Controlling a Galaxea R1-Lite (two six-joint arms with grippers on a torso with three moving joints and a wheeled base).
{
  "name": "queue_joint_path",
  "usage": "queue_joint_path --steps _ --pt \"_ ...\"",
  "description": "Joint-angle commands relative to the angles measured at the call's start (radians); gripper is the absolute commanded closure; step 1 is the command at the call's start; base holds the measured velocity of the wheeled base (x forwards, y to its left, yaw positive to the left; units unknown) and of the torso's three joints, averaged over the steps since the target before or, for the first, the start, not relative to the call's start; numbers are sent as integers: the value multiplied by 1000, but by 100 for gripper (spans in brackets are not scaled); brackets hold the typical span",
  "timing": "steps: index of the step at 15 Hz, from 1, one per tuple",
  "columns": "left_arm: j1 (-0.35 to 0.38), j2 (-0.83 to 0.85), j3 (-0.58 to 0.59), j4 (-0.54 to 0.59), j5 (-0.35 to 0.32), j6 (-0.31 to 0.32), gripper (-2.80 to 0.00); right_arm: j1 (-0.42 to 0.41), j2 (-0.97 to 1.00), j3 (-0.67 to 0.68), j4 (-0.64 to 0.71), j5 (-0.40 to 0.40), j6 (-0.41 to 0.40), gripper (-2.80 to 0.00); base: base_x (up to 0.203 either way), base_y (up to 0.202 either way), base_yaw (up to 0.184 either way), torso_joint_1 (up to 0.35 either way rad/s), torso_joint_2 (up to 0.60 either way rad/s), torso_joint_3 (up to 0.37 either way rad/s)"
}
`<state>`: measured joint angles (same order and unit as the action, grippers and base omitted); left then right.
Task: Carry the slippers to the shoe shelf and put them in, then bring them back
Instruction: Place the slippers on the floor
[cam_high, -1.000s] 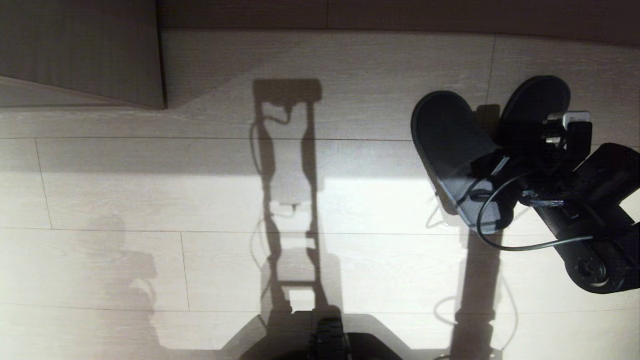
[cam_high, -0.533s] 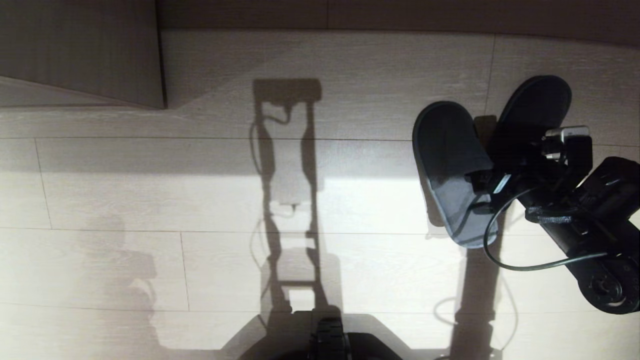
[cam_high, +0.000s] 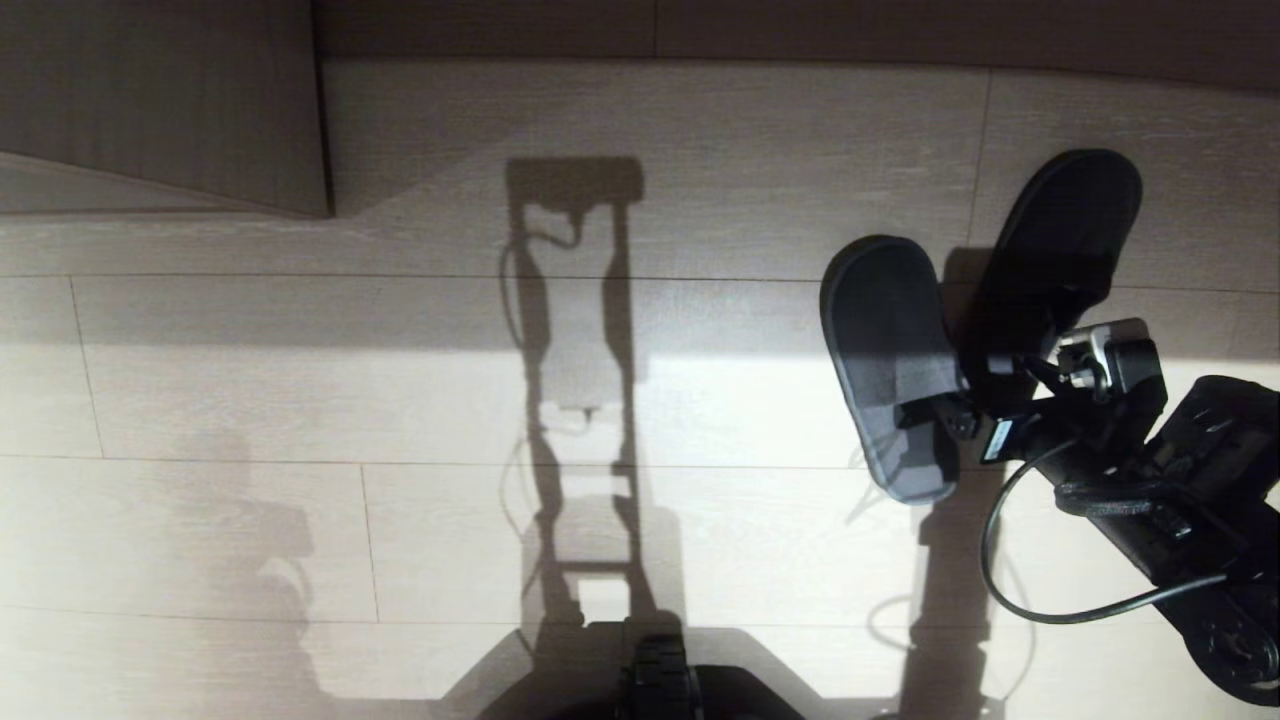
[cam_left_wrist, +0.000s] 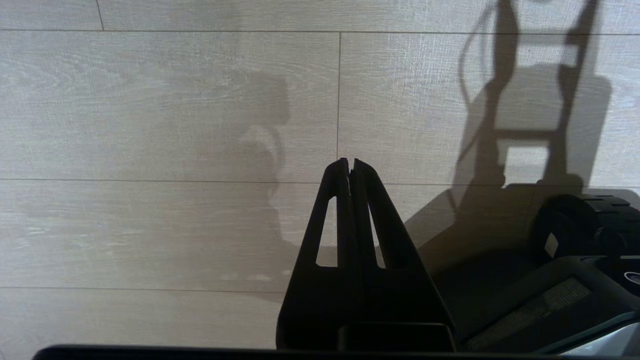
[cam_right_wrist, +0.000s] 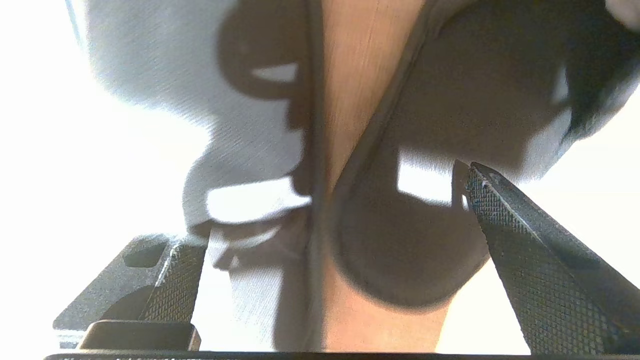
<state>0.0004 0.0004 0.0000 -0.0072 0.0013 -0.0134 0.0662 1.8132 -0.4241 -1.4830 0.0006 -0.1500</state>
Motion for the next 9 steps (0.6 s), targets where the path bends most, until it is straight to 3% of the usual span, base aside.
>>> queue_joint_path --steps 1,9 --pt "0 0 0 0 0 0 0 1 -2 33 -7 4 -15 -280 0 0 0 0 0 0" --pt "1 0 0 0 0 0 0 53 -158 179 -1 113 -15 -280 0 0 0 0 0 0"
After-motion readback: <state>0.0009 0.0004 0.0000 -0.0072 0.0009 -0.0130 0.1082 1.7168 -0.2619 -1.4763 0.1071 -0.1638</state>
